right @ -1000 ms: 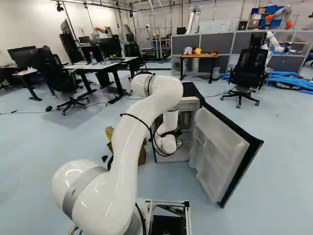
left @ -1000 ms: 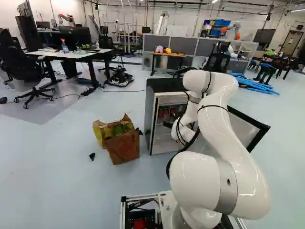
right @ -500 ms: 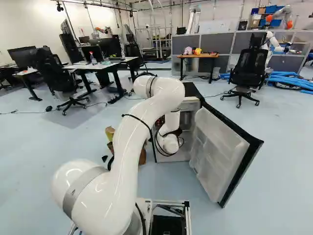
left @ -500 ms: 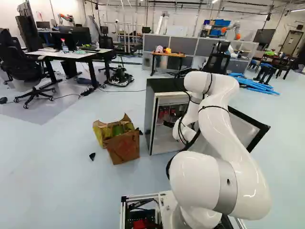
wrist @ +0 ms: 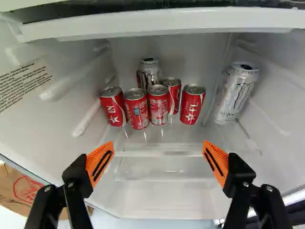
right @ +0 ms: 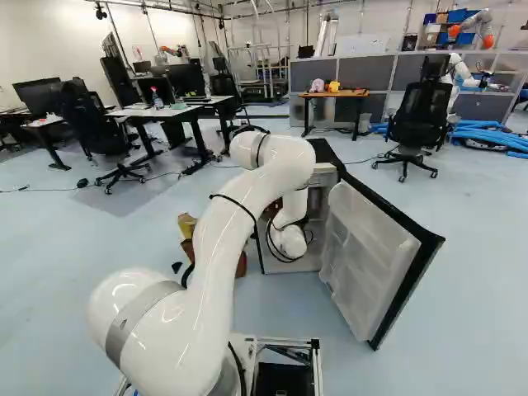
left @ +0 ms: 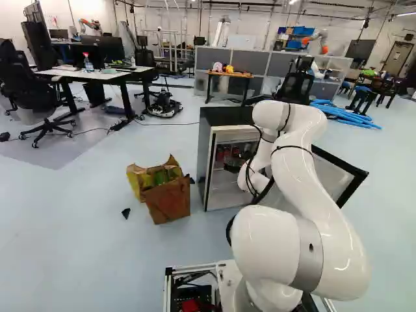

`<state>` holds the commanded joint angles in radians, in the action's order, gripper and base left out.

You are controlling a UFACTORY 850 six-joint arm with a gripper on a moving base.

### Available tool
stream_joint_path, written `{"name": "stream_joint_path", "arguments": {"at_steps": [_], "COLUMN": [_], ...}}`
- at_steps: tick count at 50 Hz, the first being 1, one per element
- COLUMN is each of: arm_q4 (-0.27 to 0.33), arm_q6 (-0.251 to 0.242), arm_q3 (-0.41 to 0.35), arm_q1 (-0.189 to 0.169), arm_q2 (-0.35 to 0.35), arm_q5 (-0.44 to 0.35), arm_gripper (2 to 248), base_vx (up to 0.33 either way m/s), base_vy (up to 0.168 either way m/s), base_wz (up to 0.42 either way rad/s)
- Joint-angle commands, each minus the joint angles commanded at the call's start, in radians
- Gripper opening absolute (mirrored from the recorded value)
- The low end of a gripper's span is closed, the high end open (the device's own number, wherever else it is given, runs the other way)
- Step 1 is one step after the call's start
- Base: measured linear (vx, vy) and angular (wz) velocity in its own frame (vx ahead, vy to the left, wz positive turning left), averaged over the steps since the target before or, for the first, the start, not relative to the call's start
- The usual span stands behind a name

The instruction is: Grab a drink from the fridge

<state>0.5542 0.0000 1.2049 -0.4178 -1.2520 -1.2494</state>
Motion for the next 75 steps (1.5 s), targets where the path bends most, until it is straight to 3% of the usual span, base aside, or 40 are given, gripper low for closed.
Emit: {"name": "stream_joint_path", "arguments": {"at_steps": [48,75], "arm_q4": [0.161,0.178], "arm_q6": [0.000,0.000], "arm_q3": [0.137,0.198], "arm_q1": [0.010,0.019], "arm_q2": [-0.068,-0.099], "arm_q5": [0.000,0.000], "arm_gripper": [247,247], "base_vx": [0.000,0.000], "base_vy": [0.000,0.000], "base_wz": [0.000,0.000]}}
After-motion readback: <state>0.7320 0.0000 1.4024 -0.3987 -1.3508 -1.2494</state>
